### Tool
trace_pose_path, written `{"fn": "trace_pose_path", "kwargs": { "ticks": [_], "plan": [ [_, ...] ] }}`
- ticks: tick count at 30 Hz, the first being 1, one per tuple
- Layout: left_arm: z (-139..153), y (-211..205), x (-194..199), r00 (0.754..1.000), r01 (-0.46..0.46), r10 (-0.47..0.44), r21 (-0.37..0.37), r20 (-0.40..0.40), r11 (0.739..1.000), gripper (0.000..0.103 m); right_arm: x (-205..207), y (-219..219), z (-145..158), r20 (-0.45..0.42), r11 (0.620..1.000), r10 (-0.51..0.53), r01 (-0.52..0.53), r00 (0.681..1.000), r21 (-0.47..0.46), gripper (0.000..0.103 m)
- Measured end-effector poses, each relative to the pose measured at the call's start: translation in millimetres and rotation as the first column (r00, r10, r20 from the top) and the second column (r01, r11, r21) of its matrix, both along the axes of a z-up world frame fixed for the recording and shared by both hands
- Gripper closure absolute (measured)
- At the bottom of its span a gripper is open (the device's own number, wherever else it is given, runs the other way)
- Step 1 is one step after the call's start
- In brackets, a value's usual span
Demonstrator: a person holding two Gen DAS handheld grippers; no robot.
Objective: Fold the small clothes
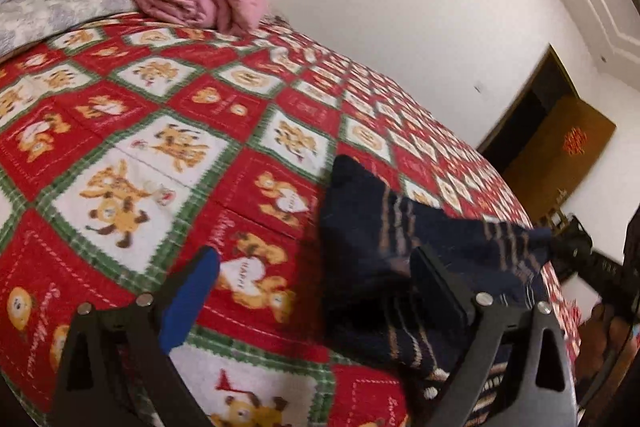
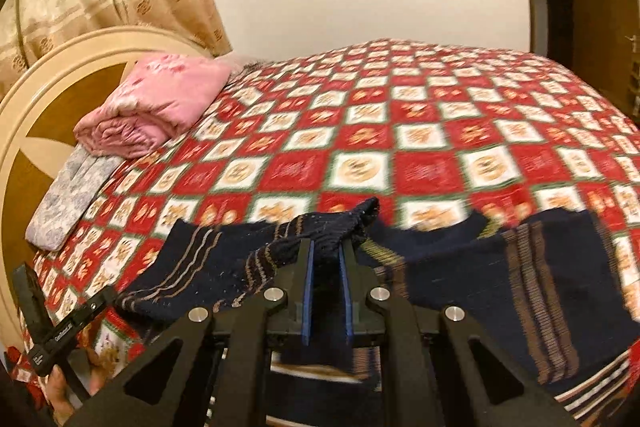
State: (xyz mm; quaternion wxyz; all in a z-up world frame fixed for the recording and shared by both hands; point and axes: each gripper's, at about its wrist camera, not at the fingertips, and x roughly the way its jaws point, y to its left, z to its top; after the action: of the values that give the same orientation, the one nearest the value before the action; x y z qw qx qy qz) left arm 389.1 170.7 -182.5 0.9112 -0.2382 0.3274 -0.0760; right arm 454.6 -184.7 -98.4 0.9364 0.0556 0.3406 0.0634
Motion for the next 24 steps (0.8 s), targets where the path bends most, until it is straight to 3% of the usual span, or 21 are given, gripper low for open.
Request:
{"fn": "trace_pose_path", "kwargs": {
  "ticks": [11,17,19,22,24],
  "plan": [
    [3.1,-24.6,2.9,0.995,0.098,-0.098,0.107,-0.004,0.989,0.000,0.3,-75.8,-6.4,-0.002,0.995,-0.099,0.099,0.995,-0.020,0.092],
    [14.6,-30.3,9.7,0.999,0.020,-0.013,0.196,-0.036,0.980,0.000,-3.3,-106.5,-27.9,-0.037,0.990,-0.137,0.136,0.990,-0.030,0.092],
    [14.0,-41.5,15.8,0.999,0.035,-0.025,0.215,-0.048,0.976,0.000,1.1,-115.6,-41.7,-0.070,0.988,-0.151,0.149,0.986,-0.030,0.092],
    [2.4,-73.7,29.4,0.987,0.121,-0.080,0.317,-0.140,0.941,0.000,9.6,-119.9,-65.5,-0.150,0.990,-0.139,0.136,0.979,-0.029,0.092],
    [-6.4,-97.6,33.3,0.976,0.176,-0.097,0.443,-0.194,0.879,0.000,9.4,-120.3,-76.3,-0.174,0.987,-0.155,0.146,0.973,-0.063,0.092]
  ]
}}
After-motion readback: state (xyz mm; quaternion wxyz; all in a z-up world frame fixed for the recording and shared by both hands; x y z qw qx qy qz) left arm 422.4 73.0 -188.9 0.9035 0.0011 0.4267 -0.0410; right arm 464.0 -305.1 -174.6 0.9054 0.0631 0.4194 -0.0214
